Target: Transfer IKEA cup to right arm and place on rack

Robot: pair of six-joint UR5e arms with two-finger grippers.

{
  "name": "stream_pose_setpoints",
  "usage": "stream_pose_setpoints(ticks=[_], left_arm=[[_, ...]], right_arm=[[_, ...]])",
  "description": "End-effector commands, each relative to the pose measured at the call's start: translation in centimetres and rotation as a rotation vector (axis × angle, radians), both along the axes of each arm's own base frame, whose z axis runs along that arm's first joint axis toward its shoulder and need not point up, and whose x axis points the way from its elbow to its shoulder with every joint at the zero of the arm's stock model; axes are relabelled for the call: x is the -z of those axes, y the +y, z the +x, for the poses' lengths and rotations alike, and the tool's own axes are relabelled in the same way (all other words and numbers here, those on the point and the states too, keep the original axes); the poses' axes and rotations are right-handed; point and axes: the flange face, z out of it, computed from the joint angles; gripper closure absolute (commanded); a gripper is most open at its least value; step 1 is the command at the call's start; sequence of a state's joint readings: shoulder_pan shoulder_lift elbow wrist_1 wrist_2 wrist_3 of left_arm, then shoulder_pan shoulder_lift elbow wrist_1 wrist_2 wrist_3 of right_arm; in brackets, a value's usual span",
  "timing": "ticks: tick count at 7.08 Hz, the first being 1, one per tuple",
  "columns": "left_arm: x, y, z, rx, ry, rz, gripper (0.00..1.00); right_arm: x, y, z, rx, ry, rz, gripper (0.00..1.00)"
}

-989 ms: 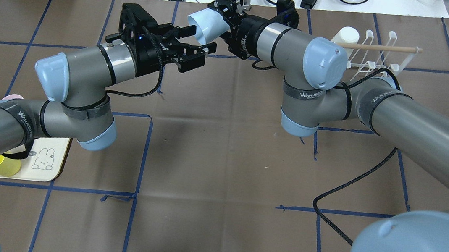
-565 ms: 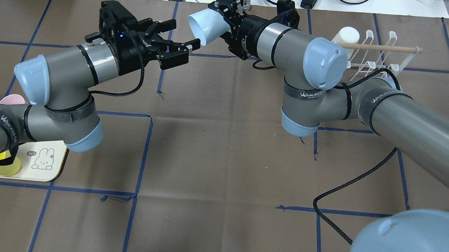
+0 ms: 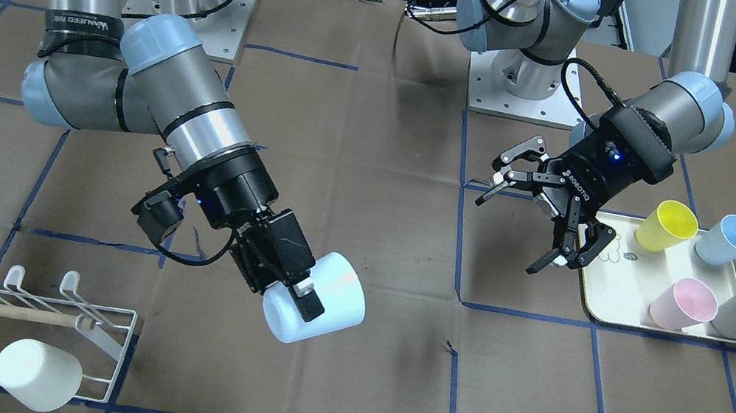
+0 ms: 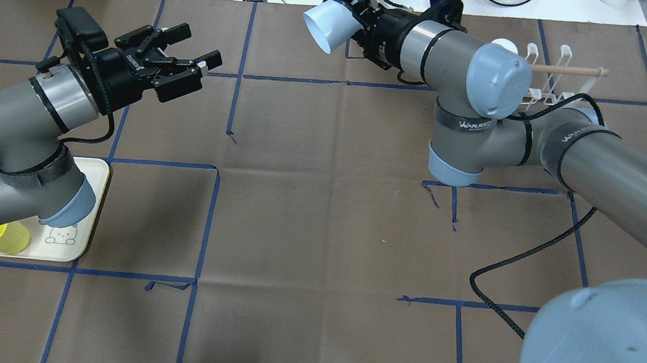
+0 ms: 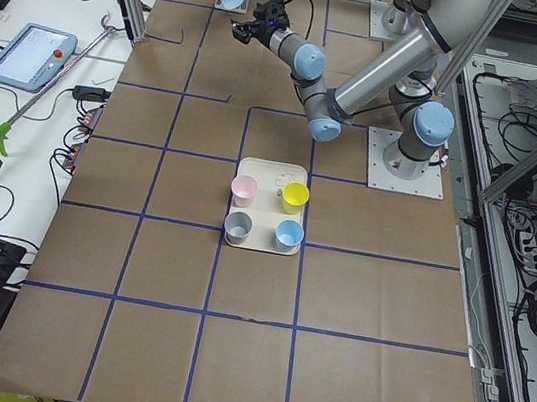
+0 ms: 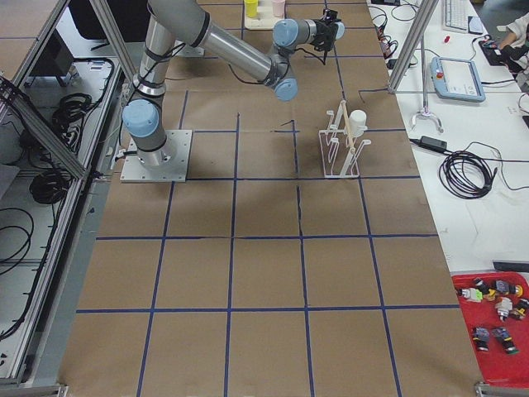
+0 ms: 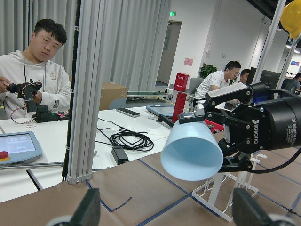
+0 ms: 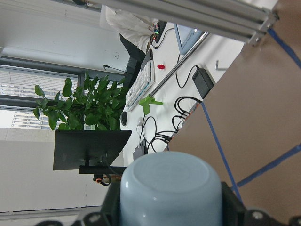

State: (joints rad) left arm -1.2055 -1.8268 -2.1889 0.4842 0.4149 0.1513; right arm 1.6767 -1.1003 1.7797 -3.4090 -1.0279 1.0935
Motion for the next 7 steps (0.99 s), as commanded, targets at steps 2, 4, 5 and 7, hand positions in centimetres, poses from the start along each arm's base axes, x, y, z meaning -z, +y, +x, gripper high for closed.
stream_pose_setpoints(ticks=[2, 4, 5, 7], left_arm=[[-5.6, -5.3, 1.4, -0.088, 0.017, 0.121, 0.0], [-5.4, -8.0, -0.1, -0.365, -0.143, 0.298, 0.0], [-5.6, -8.5, -1.5, -0.463, -0.236, 0.387, 0.0], [-6.7, -8.9, -2.1, -0.579, -0.413, 0.654, 0.0]], right_arm=[[-1.5, -1.8, -6.8, -0.028, 0.337, -0.265, 0.84], [-1.6, -2.9, -10.8, -0.11, 0.671, -0.474, 0.84], [-1.8, -3.5, -13.4, -0.09, 0.819, -0.525, 0.84], [-1.5, -4.2, -16.6, 0.046, 1.099, -0.457, 0.88]])
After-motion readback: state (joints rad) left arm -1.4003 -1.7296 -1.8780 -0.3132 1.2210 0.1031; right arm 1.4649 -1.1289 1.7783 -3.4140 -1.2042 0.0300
